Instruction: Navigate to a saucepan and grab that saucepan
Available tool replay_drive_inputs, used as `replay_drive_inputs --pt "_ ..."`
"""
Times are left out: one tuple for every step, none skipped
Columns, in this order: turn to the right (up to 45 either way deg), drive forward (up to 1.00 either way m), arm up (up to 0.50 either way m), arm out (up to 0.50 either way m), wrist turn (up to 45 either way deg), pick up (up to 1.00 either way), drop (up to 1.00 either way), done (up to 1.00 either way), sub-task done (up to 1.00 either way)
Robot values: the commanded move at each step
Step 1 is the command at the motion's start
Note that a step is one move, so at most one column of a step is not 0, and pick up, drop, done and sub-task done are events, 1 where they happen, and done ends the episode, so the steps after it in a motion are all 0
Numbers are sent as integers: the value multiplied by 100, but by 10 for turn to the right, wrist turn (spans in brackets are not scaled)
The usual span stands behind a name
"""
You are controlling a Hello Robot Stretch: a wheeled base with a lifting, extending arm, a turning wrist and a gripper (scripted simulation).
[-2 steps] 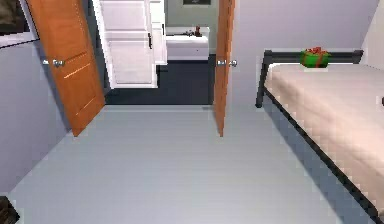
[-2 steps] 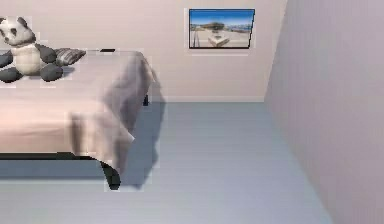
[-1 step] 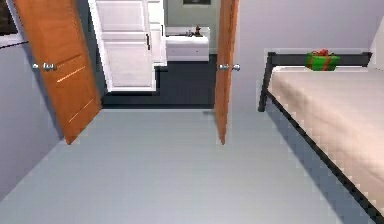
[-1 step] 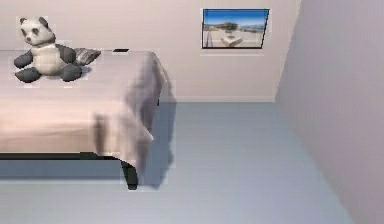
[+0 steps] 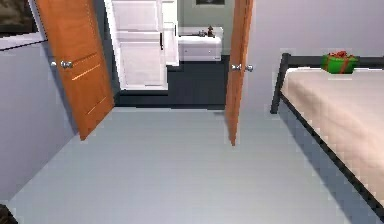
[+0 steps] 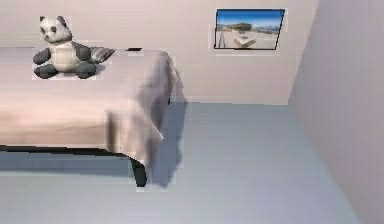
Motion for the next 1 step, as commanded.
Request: replay_drive_inputs --pt "0 100 0 0 0 0 0 0 0"
